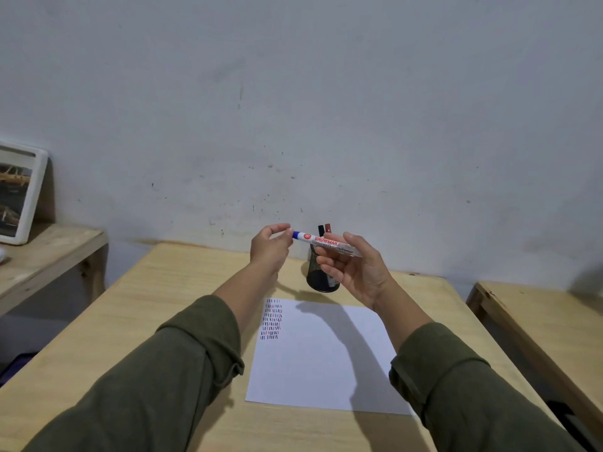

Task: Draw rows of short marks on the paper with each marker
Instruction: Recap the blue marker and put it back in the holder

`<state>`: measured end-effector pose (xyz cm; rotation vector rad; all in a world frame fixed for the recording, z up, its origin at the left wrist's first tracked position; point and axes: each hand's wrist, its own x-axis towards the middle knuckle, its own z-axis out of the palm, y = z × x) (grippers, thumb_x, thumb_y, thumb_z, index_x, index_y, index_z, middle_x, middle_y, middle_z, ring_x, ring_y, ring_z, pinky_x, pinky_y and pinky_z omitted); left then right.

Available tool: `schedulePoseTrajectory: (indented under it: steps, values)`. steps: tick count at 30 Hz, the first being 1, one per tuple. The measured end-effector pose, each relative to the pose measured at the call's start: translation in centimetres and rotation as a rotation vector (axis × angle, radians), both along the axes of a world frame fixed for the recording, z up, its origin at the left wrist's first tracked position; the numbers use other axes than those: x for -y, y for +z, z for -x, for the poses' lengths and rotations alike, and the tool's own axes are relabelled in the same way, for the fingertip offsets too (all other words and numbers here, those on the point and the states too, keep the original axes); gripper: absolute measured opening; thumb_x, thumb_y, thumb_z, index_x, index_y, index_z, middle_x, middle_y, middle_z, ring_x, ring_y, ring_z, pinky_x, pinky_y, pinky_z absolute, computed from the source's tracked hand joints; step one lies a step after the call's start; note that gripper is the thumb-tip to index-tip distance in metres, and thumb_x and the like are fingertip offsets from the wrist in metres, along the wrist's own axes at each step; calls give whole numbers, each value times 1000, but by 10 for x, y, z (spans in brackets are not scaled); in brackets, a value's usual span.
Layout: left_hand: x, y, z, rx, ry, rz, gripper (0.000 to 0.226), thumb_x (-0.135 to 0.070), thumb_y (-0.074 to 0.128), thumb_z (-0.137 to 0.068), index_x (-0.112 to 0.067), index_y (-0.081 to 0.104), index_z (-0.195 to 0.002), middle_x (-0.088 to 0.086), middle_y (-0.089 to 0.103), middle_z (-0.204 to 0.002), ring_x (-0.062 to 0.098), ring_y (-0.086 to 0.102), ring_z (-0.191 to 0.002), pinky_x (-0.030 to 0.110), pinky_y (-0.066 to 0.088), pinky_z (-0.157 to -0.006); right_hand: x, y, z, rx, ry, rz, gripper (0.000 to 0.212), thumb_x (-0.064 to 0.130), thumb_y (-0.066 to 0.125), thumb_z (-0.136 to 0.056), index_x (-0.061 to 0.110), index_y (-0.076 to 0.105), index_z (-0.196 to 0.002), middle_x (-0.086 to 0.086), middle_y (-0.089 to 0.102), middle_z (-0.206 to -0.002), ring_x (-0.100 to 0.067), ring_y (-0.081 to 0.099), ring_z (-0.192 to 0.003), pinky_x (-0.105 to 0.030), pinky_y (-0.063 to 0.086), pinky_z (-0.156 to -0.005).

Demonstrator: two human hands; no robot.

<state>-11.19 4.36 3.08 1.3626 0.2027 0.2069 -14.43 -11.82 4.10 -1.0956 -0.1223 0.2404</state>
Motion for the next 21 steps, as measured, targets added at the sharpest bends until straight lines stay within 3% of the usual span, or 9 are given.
schedulePoseTrajectory:
  steps: [6,12,15,18,21]
  values:
    - [11,11,-14,15,-46,52,12,-16,57,-91,-20,61,-101,8,65,-102,14,62,-95,22,47,-74,7,2,-5,40,60,73,32,21,51,-94,3,57,-120,-16,69,-100,-17,70,-75,-23,58,-72]
    - [18,19,-29,73,-181,-55,13,-19,61,-87,-21,59,-100,6,67,-106,16,61,-101,21,43,-71,20,2,-23,41,89,231,18,4,56,-91,10,57,-108,-12,73,-95,-18,69,-73,-24,58,-68]
    - [24,23,-39,100,-216,-144,17,-22,66,-84,-22,61,-100,7,68,-111,17,62,-103,25,44,-82,22,2,-36,54,88,278,35,-5,55,-89,11,49,-119,-16,69,-103,-20,70,-75,-28,58,-72]
    - [31,19,-52,101,-190,-239,24,-27,63,-86,-22,62,-109,3,67,-114,15,60,-105,28,45,-91,23,7,-50,111,53,360,69,-12,59,-83,30,39,-133,-15,65,-105,-25,68,-86,-33,57,-81]
    - [36,6,-62,86,-162,-340,33,-26,59,-89,-20,59,-121,1,63,-125,16,58,-115,32,43,-103,22,14,-65,168,-24,493,96,-9,70,-75,45,27,-142,-16,59,-101,-25,64,-90,-34,56,-80]
